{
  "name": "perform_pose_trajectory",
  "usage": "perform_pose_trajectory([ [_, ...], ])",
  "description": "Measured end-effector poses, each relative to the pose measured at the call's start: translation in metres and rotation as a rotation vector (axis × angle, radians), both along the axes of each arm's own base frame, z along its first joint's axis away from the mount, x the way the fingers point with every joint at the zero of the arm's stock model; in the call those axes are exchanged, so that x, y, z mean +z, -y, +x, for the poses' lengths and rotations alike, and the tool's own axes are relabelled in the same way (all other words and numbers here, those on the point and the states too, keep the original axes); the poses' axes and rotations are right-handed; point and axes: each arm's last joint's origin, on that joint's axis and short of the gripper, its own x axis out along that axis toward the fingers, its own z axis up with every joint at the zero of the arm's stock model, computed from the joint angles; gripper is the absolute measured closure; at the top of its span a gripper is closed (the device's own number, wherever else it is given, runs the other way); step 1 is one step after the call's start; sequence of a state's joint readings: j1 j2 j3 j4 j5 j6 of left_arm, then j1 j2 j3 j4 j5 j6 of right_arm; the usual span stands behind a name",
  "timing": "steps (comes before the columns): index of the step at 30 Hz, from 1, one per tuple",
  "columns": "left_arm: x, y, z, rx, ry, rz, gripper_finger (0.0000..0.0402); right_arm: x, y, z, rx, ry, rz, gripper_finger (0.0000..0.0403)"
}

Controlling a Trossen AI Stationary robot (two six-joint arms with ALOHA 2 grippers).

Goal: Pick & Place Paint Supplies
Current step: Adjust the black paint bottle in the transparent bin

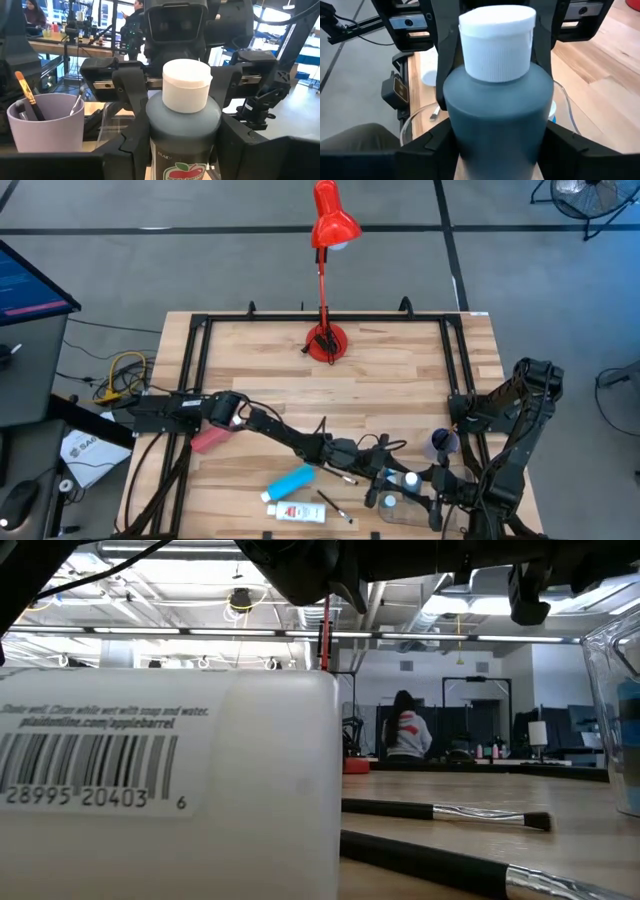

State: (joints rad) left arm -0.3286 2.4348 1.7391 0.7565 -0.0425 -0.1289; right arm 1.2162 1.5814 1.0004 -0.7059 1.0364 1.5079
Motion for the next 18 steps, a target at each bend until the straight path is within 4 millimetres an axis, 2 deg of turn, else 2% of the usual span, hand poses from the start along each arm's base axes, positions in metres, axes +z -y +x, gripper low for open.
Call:
perform_pose_trajectory([
  [6,-0.003,-0.003,0.001,0.018,-0.023,0.025,0.0264,-0.001,0.000,0.000,0.010,-0.043,0.012,0.0194],
  [12,-0.015,-0.002,0.007,0.018,-0.041,0.037,0.0267,-0.003,0.002,0.005,0.008,-0.137,0.064,0.0176],
  [18,-0.015,-0.002,0.009,0.011,-0.066,0.047,0.0274,-0.004,0.003,0.009,0.002,-0.176,0.088,0.0156],
])
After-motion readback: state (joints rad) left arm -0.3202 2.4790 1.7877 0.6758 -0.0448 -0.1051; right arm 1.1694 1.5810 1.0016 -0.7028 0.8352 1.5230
